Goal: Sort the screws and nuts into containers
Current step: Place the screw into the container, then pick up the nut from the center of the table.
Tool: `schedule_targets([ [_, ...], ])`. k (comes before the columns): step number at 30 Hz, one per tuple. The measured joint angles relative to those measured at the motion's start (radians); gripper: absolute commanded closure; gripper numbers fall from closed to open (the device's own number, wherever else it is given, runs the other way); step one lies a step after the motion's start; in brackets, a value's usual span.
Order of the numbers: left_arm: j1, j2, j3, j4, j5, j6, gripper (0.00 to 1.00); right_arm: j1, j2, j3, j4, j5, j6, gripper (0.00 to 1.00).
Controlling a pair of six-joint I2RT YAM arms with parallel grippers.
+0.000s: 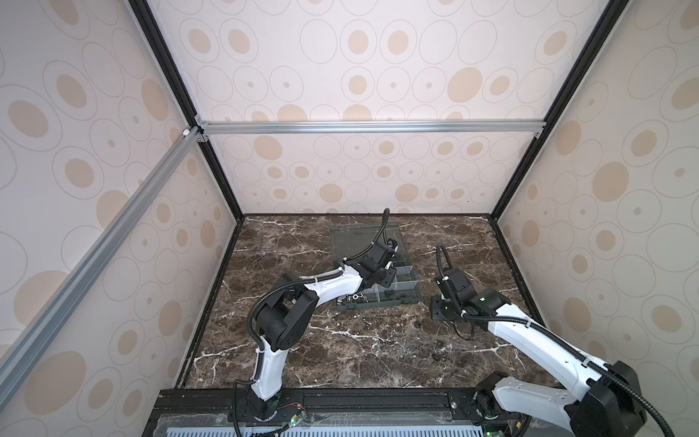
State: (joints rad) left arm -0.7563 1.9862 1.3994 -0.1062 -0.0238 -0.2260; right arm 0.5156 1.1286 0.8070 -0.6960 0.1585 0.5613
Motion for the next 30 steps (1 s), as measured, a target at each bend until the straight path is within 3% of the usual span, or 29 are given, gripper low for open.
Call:
schedule_targets([
  [9, 0.003, -0.121, -0.140, 0.055, 0.017, -0.037, 0.47, 0.000, 0.003, -0.004, 0.002, -0.004, 0.002, 0.50],
  [30, 0.004, -0.701, -0.669, 0.132, -0.021, -0.173, 0.44, 0.010, 0.252, -0.002, 0.068, -0.074, -0.022, 0.51],
])
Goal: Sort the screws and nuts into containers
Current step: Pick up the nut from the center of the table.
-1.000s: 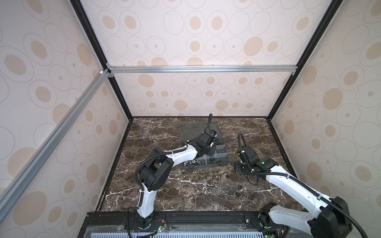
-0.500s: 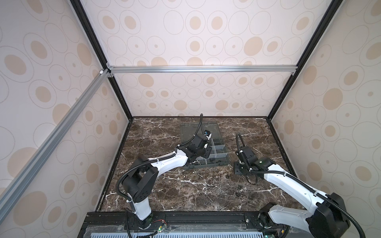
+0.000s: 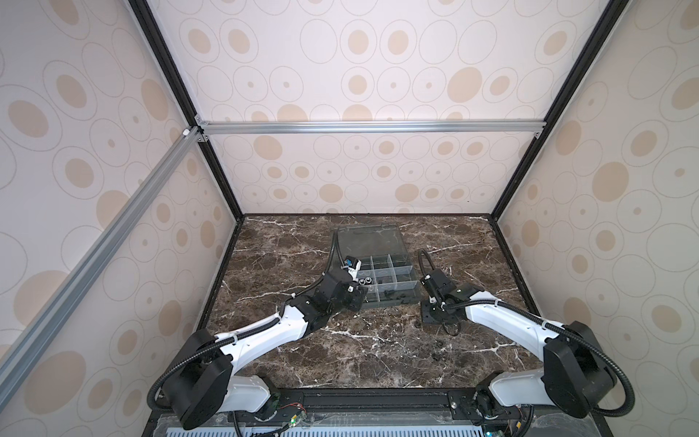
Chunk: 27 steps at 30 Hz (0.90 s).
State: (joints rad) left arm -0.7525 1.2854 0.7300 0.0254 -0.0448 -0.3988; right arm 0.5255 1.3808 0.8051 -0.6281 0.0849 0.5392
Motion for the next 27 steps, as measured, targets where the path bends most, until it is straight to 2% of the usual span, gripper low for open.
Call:
schedule_targets([
  [16, 0.000, -0.245, -0.222, 0.003, -0.021, -0.113, 0.42, 0.010, 0.144, 0.065, 0.011, -0.105, -0.194, 0.53],
  [27, 0.000, -0.304, -0.296, 0.008, -0.028, -0.163, 0.41, 0.030, 0.208, 0.099, -0.008, -0.106, -0.240, 0.55],
])
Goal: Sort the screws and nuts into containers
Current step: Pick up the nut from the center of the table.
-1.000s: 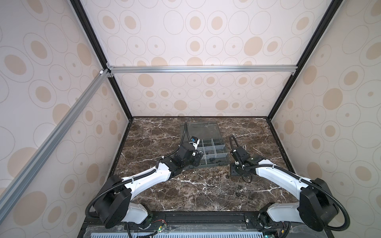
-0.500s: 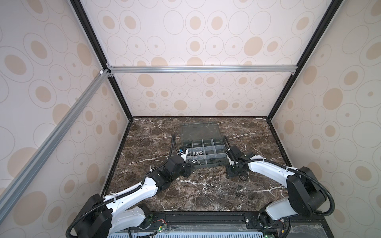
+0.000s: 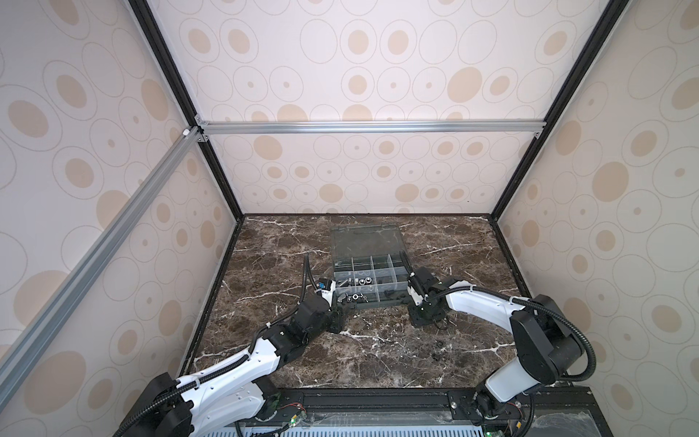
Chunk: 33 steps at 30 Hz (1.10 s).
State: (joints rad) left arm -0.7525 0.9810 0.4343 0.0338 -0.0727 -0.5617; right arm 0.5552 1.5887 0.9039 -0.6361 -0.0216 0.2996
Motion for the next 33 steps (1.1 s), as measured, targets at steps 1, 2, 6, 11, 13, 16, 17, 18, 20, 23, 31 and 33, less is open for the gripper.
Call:
schedule_targets([
  [1, 0.000, -0.003, -0.004, 0.002, 0.000, -0.003, 0.41, 0.000, 0.004, 0.003, -0.003, 0.002, -0.003, 0.56],
  [2, 0.000, -0.004, -0.006, 0.003, 0.000, -0.005, 0.41, 0.000, 0.006, 0.004, -0.006, 0.003, -0.004, 0.56],
  [6, 0.000, -0.005, -0.008, 0.009, 0.000, -0.013, 0.41, 0.000, 0.006, 0.004, -0.013, 0.007, -0.012, 0.57],
  [11, 0.000, -0.005, -0.018, 0.018, 0.000, -0.020, 0.41, 0.001, 0.006, 0.004, -0.019, 0.012, -0.022, 0.59],
  [13, 0.000, -0.005, -0.018, 0.019, 0.000, -0.022, 0.41, 0.001, 0.007, 0.004, -0.023, 0.014, -0.026, 0.60],
  [16, 0.000, -0.005, -0.019, 0.022, 0.000, -0.024, 0.41, 0.003, 0.013, 0.005, -0.028, 0.017, -0.031, 0.61],
  [17, 0.000, -0.005, -0.019, 0.025, 0.001, -0.024, 0.41, 0.005, 0.014, 0.006, -0.030, 0.018, -0.034, 0.62],
  [18, 0.000, -0.005, -0.019, 0.026, 0.001, -0.026, 0.41, 0.007, 0.016, 0.007, -0.032, 0.018, -0.036, 0.62],
  [20, 0.000, -0.005, -0.019, 0.032, 0.002, -0.026, 0.41, 0.013, 0.021, 0.011, -0.036, 0.021, -0.039, 0.63],
  [23, 0.000, -0.005, -0.019, 0.034, 0.003, -0.026, 0.41, 0.018, 0.031, 0.015, -0.039, 0.025, -0.044, 0.64],
  [31, 0.000, -0.022, -0.039, 0.040, 0.004, -0.026, 0.41, 0.030, 0.060, 0.033, -0.056, 0.041, -0.047, 0.67],
  [33, 0.000, -0.023, -0.041, 0.040, 0.004, -0.026, 0.41, 0.031, 0.062, 0.035, -0.056, 0.045, -0.047, 0.68],
])
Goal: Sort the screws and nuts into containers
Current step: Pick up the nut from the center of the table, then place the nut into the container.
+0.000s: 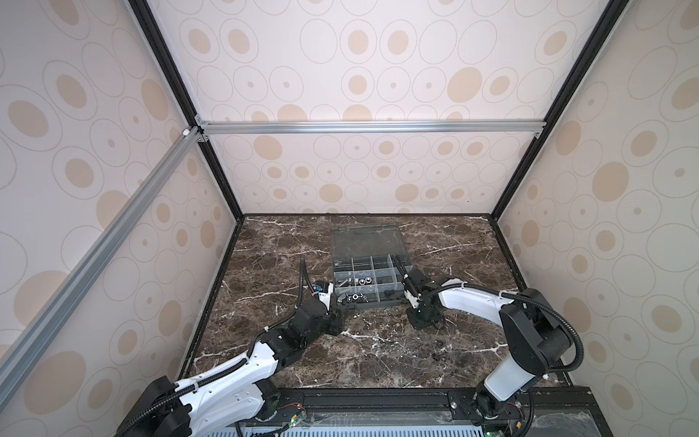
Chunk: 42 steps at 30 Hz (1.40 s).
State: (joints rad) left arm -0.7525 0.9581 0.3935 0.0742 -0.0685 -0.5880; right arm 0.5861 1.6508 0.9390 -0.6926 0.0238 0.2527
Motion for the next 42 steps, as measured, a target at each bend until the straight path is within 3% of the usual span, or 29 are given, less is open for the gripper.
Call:
schedule_targets([
  [12, 0.000, -0.006, 0.000, 0.000, 0.000, -0.001, 0.41, 0.004, 0.020, 0.017, -0.010, 0.010, 0.008, 0.80],
  [23, 0.000, -0.010, 0.000, 0.000, 0.000, -0.001, 0.40, 0.004, 0.007, 0.049, -0.026, 0.006, 0.025, 0.82],
  [32, 0.000, -0.049, -0.002, -0.004, -0.001, -0.003, 0.40, 0.004, 0.006, 0.315, -0.032, 0.002, 0.042, 0.83],
  [42, 0.000, -0.095, -0.022, -0.015, 0.003, -0.026, 0.41, 0.005, 0.262, 0.581, -0.015, -0.002, 0.073, 0.83],
])
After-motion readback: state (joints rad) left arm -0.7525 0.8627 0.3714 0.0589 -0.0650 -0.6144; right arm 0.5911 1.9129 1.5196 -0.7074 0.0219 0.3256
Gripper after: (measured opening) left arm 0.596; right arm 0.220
